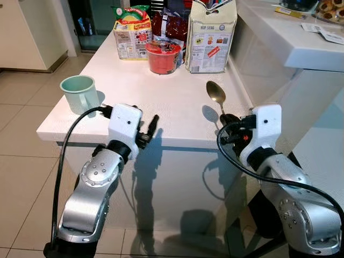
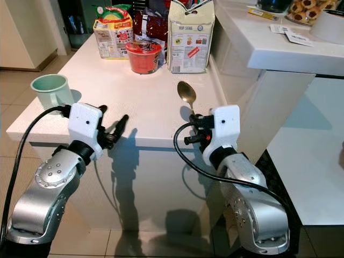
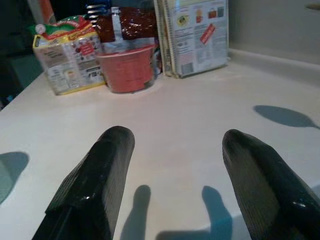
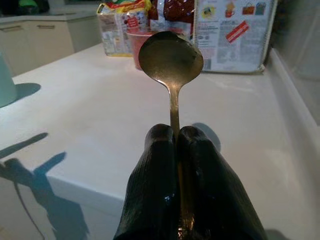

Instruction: Setting the table

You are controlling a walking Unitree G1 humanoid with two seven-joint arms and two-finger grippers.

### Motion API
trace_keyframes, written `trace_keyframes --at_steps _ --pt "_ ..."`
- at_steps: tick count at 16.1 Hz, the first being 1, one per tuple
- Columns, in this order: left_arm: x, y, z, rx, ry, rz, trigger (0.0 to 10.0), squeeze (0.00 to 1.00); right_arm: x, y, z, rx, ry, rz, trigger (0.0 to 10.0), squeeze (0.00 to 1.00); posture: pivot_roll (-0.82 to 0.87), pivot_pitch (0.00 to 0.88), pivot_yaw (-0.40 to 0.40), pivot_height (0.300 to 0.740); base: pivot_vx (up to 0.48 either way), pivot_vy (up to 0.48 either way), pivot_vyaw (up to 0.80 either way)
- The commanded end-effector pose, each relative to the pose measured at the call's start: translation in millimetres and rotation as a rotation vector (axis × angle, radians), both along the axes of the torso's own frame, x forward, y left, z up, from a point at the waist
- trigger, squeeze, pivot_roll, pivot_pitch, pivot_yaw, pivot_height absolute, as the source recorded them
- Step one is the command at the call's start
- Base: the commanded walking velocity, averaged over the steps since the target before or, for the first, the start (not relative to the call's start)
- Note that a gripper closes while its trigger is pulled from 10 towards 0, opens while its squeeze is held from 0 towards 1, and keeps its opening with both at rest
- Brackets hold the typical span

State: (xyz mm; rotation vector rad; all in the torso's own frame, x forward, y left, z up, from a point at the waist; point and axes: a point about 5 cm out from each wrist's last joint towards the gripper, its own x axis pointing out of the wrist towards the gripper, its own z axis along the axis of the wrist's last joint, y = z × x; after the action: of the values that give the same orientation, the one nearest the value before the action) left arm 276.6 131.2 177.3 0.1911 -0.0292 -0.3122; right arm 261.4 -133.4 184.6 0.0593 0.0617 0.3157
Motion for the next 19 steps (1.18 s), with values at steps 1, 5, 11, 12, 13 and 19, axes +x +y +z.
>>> trace_keyframes --at_steps 1,5,11,12,13,19 --pt "1.7 -1.1 1 0.004 -0.007 0.009 10.0 0.0 0.5 -2.0 -1 -0.001 -0.009 -0.009 10.0 0.0 0.0 0.0 -0.026 0.74 0.0 0.0 0.0" --pt "-3.6 3.7 -6 0.019 0.012 0.004 10.0 0.0 -5.1 2.0 -9 -0.035 0.018 0.028 10.0 0.0 -0.01 0.0 -0.023 0.74 0.0 0.0 0.0" --pt "-8.4 1.4 -6 0.06 -0.004 -0.024 10.0 0.0 -9.7 -1.3 -24 -0.056 0.067 0.038 10.0 0.0 0.01 0.0 -0.026 0.74 0.0 0.0 0.0" --pt "-8.8 2.5 -6 0.064 -0.005 -0.024 10.0 0.0 -10.4 0.2 -25 -0.056 0.07 0.042 10.0 0.0 0.01 0.0 -0.026 0.74 0.0 0.0 0.0" --pt "-8.4 5.4 -7 0.07 -0.004 -0.019 10.0 0.0 -10.9 2.0 -25 -0.053 0.071 0.045 10.0 0.0 0.0 0.0 -0.023 0.74 0.0 0.0 0.0" --pt "-9.2 4.5 -14 0.065 0.01 -0.013 10.0 0.0 -11.6 -9.3 -33 -0.058 0.076 -0.013 10.0 0.0 0.01 0.0 -0.017 0.74 0.0 -0.271 0.0"
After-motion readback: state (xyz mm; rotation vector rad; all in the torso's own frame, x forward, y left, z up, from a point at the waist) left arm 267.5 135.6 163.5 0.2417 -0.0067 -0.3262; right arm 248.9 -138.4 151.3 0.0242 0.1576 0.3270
